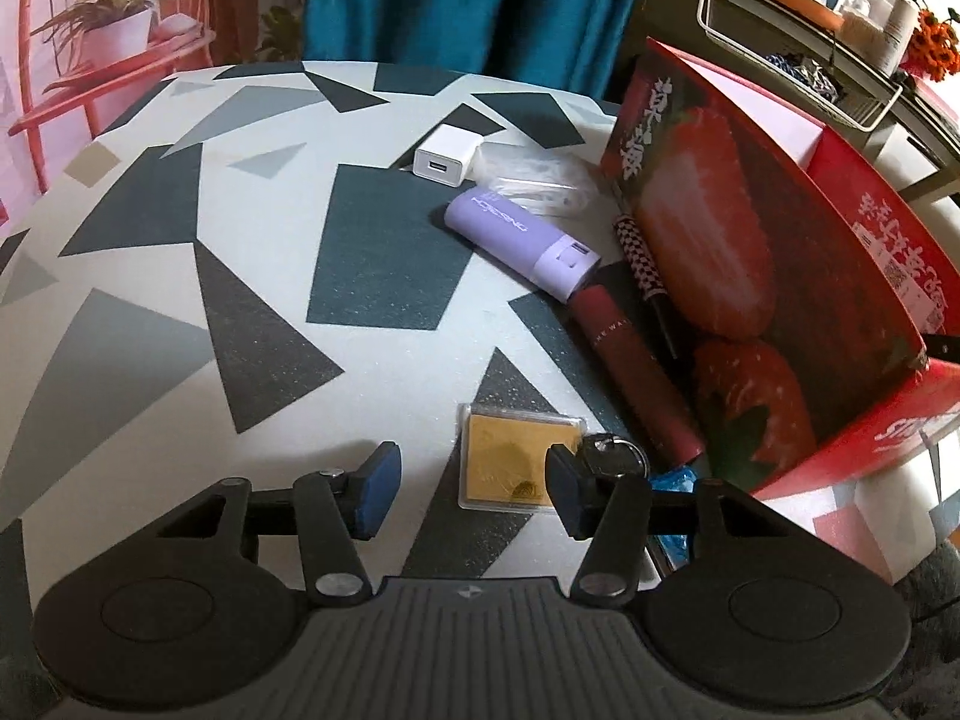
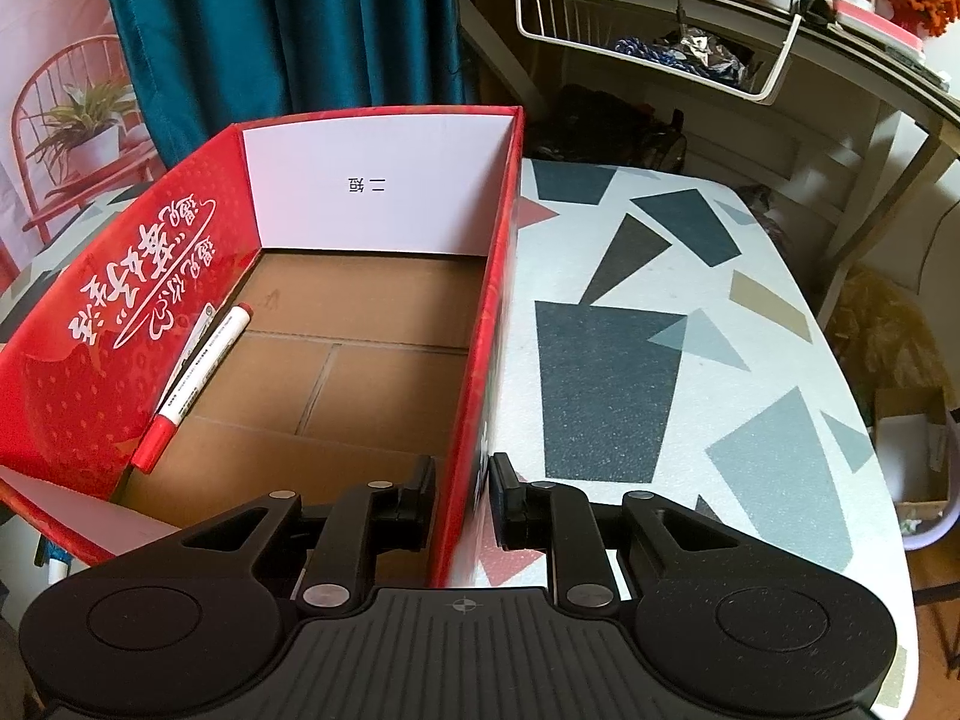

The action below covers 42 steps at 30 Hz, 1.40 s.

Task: Organize rigid objects
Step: 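Move the left tool back to the table toward the blue bottle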

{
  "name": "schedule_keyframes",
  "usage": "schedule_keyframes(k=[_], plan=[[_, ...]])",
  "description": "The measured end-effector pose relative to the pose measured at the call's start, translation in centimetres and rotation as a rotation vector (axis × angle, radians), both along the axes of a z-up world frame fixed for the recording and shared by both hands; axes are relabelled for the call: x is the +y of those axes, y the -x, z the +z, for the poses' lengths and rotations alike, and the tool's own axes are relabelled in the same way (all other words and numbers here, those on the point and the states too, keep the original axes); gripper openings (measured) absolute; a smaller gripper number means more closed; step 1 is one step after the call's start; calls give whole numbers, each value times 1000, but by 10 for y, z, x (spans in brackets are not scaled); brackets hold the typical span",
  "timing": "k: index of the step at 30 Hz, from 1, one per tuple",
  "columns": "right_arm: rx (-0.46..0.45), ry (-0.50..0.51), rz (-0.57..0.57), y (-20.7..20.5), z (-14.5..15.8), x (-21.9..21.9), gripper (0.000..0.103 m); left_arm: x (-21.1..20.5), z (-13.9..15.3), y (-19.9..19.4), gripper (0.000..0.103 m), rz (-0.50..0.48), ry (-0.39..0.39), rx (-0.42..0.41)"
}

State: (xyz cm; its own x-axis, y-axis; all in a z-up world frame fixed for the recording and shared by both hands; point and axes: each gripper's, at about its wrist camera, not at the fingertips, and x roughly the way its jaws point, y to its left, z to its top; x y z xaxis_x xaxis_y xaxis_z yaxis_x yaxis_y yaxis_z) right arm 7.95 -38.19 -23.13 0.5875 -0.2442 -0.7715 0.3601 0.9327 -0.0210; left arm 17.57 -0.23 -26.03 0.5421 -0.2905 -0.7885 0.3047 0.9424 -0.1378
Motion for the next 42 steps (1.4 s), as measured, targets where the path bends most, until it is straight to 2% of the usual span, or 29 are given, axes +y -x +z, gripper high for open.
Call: schedule_keyframes(k=[6, 9, 13, 21, 25, 30, 32, 34, 36, 38, 39, 42], plan=[[-2, -2, -3, 0, 0, 0, 19, -7, 1, 0, 57, -53, 41, 13], [1, -1, -1, 0, 0, 0, 19, -18, -1, 6, 66, -123, 45, 11], [5, 4, 3, 0, 0, 1, 19, -34, -3, 13, 66, -221, 29, 5], [14, 12, 12, -1, 1, 0, 18, -47, -4, 16, 67, -286, 34, 12], [14, 12, 12, -1, 1, 0, 18, -55, -6, 23, 70, -332, -2, -9], [14, 12, 12, -1, 1, 0, 18, -68, -9, 32, 72, -370, -115, -81], [15, 13, 12, -1, 1, 0, 18, -66, -10, 30, 69, -348, -135, -99], [16, 13, 12, -2, 1, 0, 18, -64, -10, 25, 50, -313, -159, -124], [15, 13, 12, -2, 1, 0, 18, -58, -9, 17, 47, -283, -149, -126], [16, 14, 12, -2, 1, 0, 18, -55, -7, 11, 33, -258, -138, -131], [16, 14, 13, -2, 1, 0, 18, -53, -7, 7, 30, -245, -137, -135], [18, 16, 12, -1, 1, 0, 18, -50, -6, -3, 30, -214, -109, -129]])
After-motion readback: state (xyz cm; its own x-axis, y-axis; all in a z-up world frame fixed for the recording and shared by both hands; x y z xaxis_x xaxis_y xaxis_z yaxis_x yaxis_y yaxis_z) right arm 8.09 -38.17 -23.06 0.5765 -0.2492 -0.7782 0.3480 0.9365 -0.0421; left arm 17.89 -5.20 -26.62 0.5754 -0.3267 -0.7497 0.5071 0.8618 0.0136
